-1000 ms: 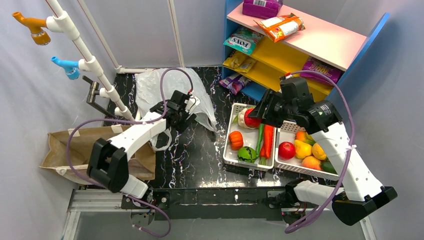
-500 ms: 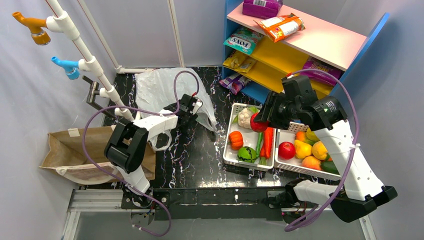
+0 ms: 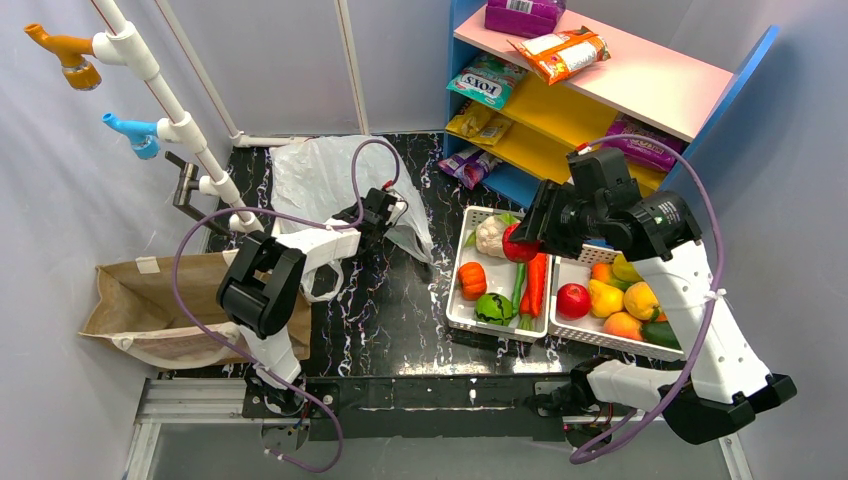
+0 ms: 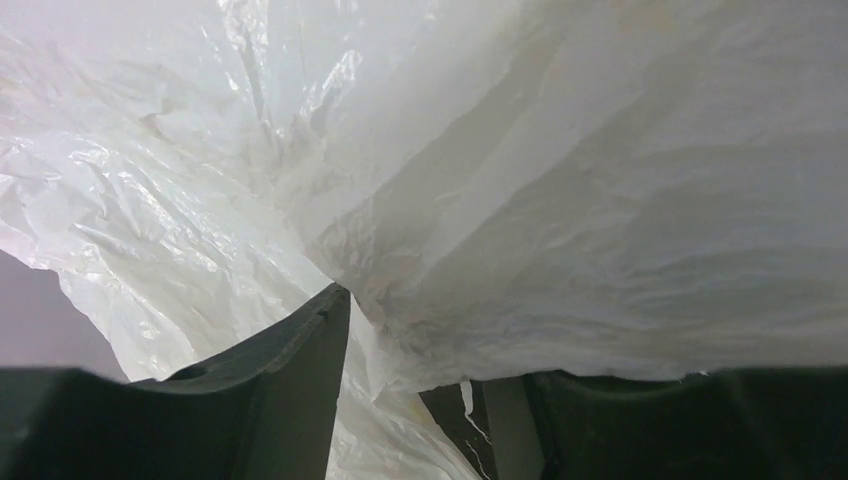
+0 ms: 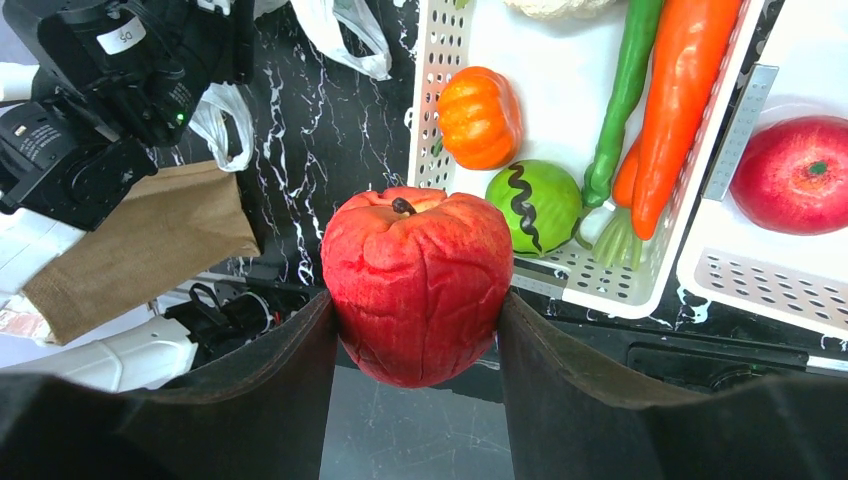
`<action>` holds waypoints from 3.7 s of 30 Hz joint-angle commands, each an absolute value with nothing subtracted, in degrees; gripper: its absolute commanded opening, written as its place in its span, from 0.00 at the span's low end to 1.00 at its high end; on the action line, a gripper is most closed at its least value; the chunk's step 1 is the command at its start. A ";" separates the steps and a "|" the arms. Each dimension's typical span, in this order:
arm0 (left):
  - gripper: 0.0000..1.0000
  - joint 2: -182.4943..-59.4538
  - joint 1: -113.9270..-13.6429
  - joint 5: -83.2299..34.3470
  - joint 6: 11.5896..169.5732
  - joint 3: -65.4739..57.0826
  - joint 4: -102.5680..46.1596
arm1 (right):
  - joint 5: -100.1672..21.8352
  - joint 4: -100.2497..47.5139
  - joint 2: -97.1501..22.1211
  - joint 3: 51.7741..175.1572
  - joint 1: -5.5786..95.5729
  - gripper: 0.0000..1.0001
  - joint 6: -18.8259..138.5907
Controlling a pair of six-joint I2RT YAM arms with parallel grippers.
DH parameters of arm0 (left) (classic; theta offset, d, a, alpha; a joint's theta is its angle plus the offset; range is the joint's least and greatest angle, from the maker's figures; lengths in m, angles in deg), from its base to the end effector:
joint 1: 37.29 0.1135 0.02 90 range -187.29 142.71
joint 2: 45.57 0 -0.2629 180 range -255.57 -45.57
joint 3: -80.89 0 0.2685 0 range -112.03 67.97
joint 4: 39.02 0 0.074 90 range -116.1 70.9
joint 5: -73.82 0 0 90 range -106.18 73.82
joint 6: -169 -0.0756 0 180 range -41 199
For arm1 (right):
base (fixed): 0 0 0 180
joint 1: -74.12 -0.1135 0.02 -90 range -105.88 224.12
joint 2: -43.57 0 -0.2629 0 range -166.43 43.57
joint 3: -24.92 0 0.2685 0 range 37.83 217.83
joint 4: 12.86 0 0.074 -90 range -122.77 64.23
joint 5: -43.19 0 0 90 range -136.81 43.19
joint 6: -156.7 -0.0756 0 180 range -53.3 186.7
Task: Place the food into the grocery bag and tie it
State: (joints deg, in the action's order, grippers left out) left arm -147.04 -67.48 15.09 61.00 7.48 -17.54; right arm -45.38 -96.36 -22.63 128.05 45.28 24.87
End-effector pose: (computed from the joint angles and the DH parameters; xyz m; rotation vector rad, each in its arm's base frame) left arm 0.3648 -0.1668 0.1394 0.7324 2.2267 0.5576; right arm 0.2018 0.1133 0.4067 0.2674 2.4575 0.5945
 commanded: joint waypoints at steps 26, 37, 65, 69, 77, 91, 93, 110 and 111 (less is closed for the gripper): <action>0.00 -159.75 -67.77 9.63 103.87 -46.99 43.54 | -35.97 -81.16 -20.59 124.30 45.61 0.33 27.36; 0.00 -164.11 -67.50 -2.20 115.61 -73.17 58.50 | -31.89 -72.46 -19.88 123.66 45.56 0.34 27.26; 0.00 -148.10 -62.36 -39.41 131.97 -55.56 44.94 | -30.53 -63.41 -32.27 127.46 44.52 0.34 24.57; 0.00 -146.28 -62.34 -41.85 130.40 -52.27 42.56 | -29.99 -63.39 -34.32 129.12 44.37 0.35 24.73; 0.00 -141.13 -61.99 -46.68 132.22 -41.52 33.27 | -29.85 -64.10 -36.36 129.48 43.21 0.74 26.07; 0.00 -140.77 -61.90 -47.82 131.74 -40.05 32.58 | -29.60 -68.68 -37.66 132.75 43.10 0.86 28.48; 0.00 -140.58 -61.89 -47.70 131.45 -39.57 32.70 | -30.13 -70.44 -36.97 132.70 43.08 0.87 29.66; 0.00 -137.08 -61.38 -43.29 126.67 -35.02 36.81 | -44.16 -74.86 -21.98 117.02 43.23 0.90 37.44; 0.00 -136.93 -61.37 -42.76 126.09 -35.30 37.36 | -44.55 -75.07 -21.50 116.07 43.27 0.90 37.52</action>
